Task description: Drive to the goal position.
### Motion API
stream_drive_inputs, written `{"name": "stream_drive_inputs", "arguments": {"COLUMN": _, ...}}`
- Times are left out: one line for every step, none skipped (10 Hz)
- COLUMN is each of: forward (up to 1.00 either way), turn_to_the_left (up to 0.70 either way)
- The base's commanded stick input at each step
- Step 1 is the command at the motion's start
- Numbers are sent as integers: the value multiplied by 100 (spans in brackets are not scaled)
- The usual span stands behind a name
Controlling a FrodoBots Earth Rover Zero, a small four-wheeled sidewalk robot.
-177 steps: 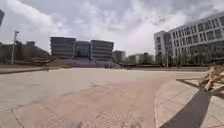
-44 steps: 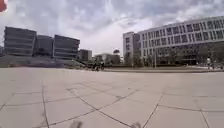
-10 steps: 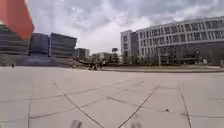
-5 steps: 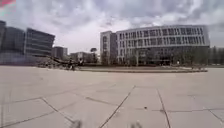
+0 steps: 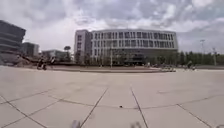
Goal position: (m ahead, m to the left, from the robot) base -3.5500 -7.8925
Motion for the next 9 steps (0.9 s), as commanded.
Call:
{"name": "stream_drive_inputs", "arguments": {"forward": 0, "turn_to_the_left": -70}}
{"name": "stream_drive_inputs", "arguments": {"forward": 0, "turn_to_the_left": -70}}
{"name": "stream_drive_inputs", "arguments": {"forward": 0, "turn_to_the_left": -70}}
{"name": "stream_drive_inputs", "arguments": {"forward": 0, "turn_to_the_left": -70}}
{"name": "stream_drive_inputs", "arguments": {"forward": 0, "turn_to_the_left": -70}}
{"name": "stream_drive_inputs", "arguments": {"forward": 0, "turn_to_the_left": -70}}
{"name": "stream_drive_inputs", "arguments": {"forward": 0, "turn_to_the_left": -70}}
{"name": "stream_drive_inputs", "arguments": {"forward": 0, "turn_to_the_left": -70}}
{"name": "stream_drive_inputs", "arguments": {"forward": 0, "turn_to_the_left": -70}}
